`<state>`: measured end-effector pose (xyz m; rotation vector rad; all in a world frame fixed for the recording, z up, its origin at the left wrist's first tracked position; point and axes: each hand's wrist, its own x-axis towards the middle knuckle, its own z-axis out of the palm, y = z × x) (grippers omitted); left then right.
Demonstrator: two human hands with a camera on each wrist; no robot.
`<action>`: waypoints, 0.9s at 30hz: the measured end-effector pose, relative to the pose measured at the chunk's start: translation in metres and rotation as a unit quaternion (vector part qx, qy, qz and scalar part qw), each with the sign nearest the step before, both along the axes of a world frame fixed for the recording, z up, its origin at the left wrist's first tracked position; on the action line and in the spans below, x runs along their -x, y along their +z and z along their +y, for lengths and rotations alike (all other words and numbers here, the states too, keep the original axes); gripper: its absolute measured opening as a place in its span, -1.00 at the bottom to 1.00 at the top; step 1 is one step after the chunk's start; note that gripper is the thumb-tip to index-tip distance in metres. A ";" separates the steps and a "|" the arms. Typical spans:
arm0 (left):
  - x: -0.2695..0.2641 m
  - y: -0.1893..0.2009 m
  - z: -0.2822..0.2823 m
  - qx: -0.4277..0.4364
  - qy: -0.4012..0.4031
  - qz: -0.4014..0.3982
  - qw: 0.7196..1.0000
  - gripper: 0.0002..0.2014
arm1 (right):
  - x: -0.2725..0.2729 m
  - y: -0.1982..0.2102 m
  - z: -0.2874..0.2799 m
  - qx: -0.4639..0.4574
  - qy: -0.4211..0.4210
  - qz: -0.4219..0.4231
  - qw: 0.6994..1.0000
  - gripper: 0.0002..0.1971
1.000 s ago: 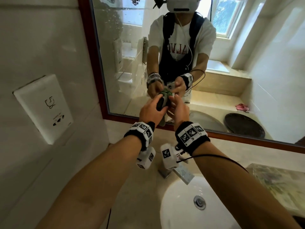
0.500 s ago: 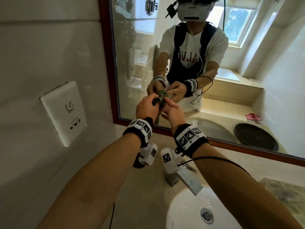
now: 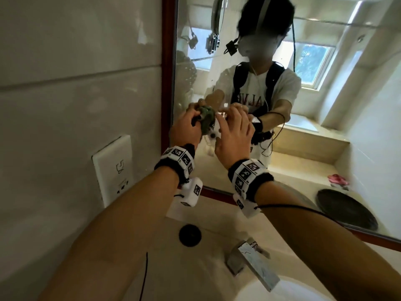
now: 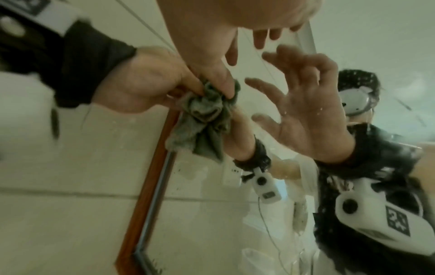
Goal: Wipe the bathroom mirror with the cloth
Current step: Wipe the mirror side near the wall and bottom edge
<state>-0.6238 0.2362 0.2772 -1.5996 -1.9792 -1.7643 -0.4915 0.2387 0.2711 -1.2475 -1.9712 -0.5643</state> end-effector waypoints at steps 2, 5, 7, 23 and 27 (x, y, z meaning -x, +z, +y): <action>0.003 0.025 0.002 -0.032 0.013 0.020 0.999 -0.72 | -0.002 0.010 0.002 -0.005 -0.033 -0.024 0.999 -0.14; 0.002 0.051 0.008 -0.065 0.018 0.050 0.996 -0.66 | -0.008 0.016 0.008 -0.032 -0.059 -0.040 0.997 -0.06; 0.000 0.056 0.012 -0.085 0.016 0.065 0.994 -0.66 | -0.014 0.018 0.015 -0.038 -0.069 -0.035 0.996 -0.04; -0.022 -0.018 0.010 -0.076 -0.010 0.196 0.978 -0.74 | -0.026 0.007 0.032 -0.051 -0.090 -0.068 0.992 -0.03; -0.019 0.000 0.007 -0.078 -0.015 0.194 0.978 -0.82 | -0.014 0.021 0.022 -0.022 -0.080 -0.050 0.995 0.00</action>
